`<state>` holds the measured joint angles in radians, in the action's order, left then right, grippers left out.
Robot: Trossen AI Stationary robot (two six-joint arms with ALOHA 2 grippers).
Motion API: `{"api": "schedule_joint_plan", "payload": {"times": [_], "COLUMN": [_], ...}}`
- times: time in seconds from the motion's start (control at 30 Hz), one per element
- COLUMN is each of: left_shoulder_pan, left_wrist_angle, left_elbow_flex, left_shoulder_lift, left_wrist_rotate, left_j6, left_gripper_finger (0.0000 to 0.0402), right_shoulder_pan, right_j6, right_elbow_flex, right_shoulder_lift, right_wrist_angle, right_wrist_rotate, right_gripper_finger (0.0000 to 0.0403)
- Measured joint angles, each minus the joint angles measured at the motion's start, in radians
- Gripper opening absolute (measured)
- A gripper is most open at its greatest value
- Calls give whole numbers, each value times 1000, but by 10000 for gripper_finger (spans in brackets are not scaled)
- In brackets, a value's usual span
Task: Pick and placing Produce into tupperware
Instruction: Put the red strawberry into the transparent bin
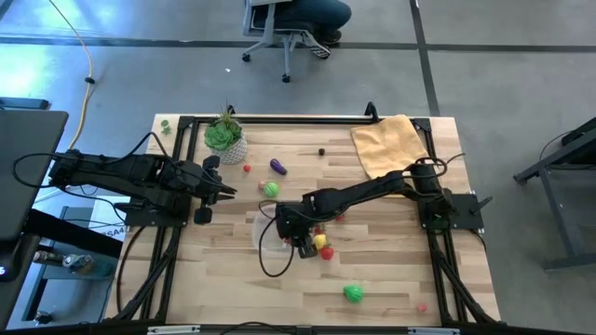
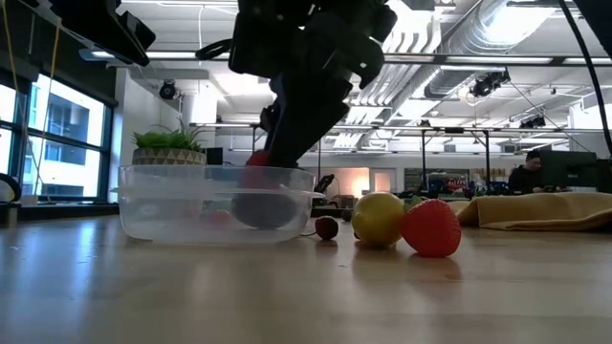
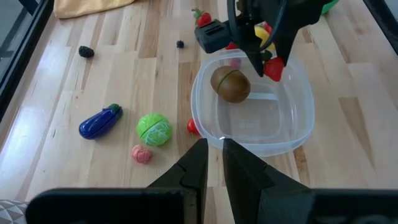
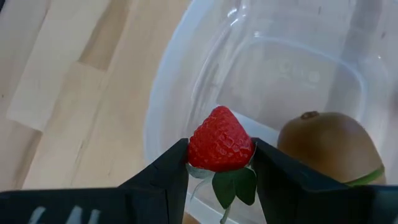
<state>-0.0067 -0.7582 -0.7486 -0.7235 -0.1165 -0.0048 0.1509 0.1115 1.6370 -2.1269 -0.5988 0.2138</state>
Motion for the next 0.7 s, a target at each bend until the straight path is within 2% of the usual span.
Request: {"api": "schedule_joint_plan", "payload": {"times": [0.7], "left_shoulder_pan": [0], "left_wrist_angle": [0], "left_elbow_flex": [0], "left_shoulder_lift": [0], "left_wrist_rotate": [0], "left_j6": [0], "left_gripper_finger": [40], "right_shoulder_pan": [0], "right_j6": [20], "right_elbow_flex": [0], "right_shoulder_lift": [-6], "right_wrist_angle": [7], "right_wrist_rotate": [-4], "right_gripper_finger": [146]}}
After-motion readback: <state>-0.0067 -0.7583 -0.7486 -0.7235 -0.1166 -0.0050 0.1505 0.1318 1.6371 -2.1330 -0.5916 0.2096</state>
